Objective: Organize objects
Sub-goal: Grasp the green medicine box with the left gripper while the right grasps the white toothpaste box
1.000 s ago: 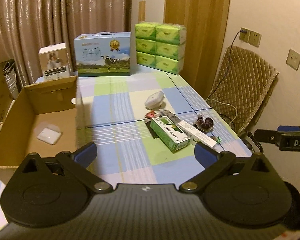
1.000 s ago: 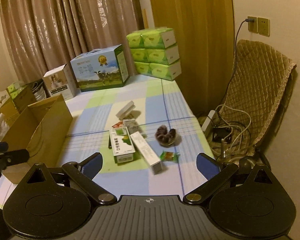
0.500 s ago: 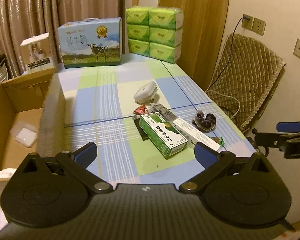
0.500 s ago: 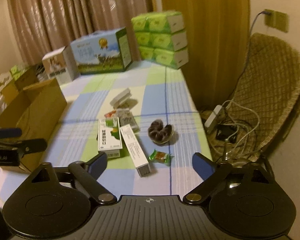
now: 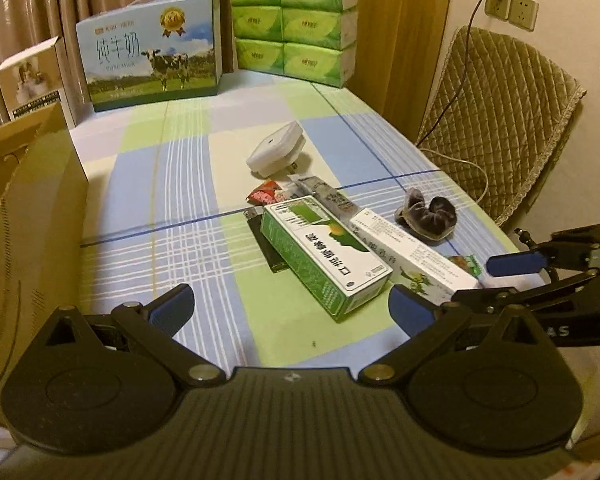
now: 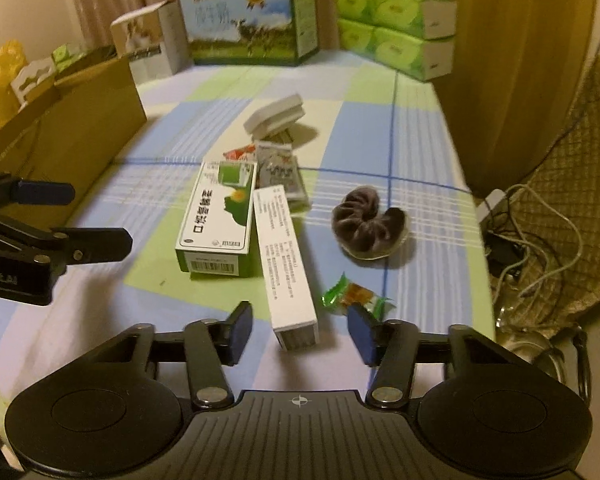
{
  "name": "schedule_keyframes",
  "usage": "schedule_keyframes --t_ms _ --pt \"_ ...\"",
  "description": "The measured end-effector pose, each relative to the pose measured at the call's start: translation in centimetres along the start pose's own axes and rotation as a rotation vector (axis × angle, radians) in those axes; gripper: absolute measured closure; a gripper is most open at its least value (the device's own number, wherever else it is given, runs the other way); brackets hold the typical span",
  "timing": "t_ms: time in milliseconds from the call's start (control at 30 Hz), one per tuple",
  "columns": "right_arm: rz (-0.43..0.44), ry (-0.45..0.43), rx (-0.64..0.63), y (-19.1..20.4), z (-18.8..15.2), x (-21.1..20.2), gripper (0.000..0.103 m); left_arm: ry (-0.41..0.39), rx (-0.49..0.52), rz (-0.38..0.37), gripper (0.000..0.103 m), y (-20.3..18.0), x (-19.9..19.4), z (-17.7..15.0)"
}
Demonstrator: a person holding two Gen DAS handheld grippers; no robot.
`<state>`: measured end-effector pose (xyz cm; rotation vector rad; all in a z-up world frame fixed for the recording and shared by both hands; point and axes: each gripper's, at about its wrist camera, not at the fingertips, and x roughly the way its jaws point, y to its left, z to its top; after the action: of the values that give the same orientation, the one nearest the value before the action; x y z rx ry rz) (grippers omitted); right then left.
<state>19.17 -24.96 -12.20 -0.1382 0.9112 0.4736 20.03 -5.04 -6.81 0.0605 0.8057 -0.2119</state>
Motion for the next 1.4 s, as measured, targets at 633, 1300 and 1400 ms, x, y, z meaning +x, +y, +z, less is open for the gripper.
schedule_keyframes --t_ms 633,1300,1400 --pt "0.054 0.015 -0.024 -0.5 -1.4 0.2 0.081 0.027 0.045 -0.053 0.005 -1.4 5.5 0.2" --pt "0.034 0.001 0.005 0.7 -1.3 0.2 0.073 0.06 0.17 -0.032 0.047 -0.9 2.4 -4.8" --pt "0.015 0.009 -0.007 1.0 -0.7 1.1 0.073 0.063 0.162 -0.031 0.046 -1.0 2.9 -4.4"
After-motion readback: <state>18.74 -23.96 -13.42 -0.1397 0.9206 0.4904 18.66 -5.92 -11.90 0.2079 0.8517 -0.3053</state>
